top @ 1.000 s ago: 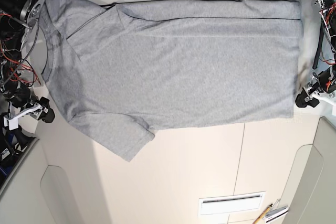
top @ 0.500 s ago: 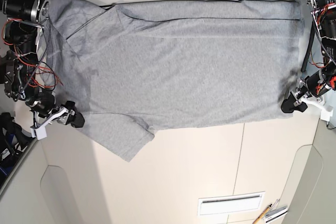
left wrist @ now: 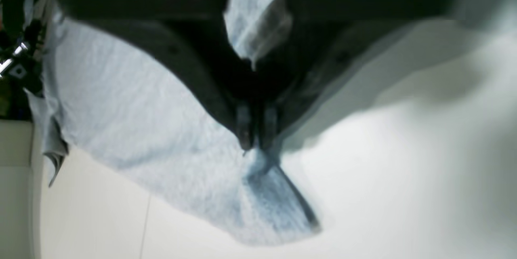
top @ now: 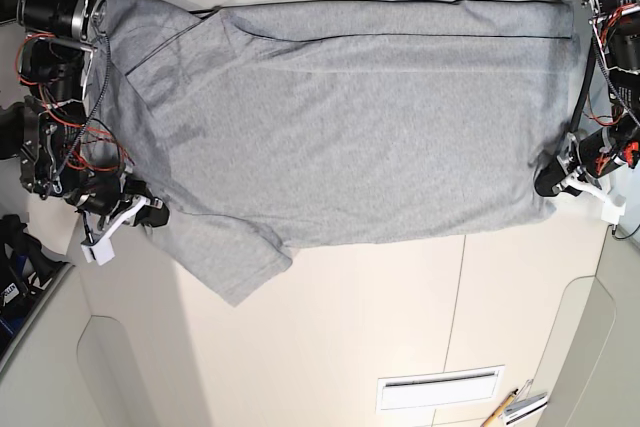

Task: Fold the T-shirt properly
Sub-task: 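Move both grippers to the hem edge and grasp it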

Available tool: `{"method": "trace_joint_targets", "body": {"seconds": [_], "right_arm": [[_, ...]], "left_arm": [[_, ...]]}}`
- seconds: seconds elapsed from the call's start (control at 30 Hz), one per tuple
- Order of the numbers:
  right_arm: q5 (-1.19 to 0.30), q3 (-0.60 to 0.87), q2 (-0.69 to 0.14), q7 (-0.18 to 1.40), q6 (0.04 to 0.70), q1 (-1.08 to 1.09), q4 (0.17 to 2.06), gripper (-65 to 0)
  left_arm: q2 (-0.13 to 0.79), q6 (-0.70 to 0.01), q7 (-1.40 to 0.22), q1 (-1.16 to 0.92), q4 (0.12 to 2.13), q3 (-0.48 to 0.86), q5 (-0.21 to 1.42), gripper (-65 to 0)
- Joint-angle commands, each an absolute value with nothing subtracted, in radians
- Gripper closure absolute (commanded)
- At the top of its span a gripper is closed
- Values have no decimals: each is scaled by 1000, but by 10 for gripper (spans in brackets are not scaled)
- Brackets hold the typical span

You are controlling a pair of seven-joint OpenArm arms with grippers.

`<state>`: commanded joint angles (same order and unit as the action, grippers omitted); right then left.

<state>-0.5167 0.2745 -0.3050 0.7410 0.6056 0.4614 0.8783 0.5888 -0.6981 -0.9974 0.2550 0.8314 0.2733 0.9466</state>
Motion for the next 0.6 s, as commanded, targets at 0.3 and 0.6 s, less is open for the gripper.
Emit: {"method": "trace_joint_targets", "body": {"seconds": [0.3,0.6], "right_arm": [[-638,274,-311,919,606,434,1119,0],[-736,328,-404,933,604,132,1460,0]], "left_arm": [[664,-698,-1188,251,958,273,1114,0],[748,-698,-1396,163,1100,273,1404,0]]}}
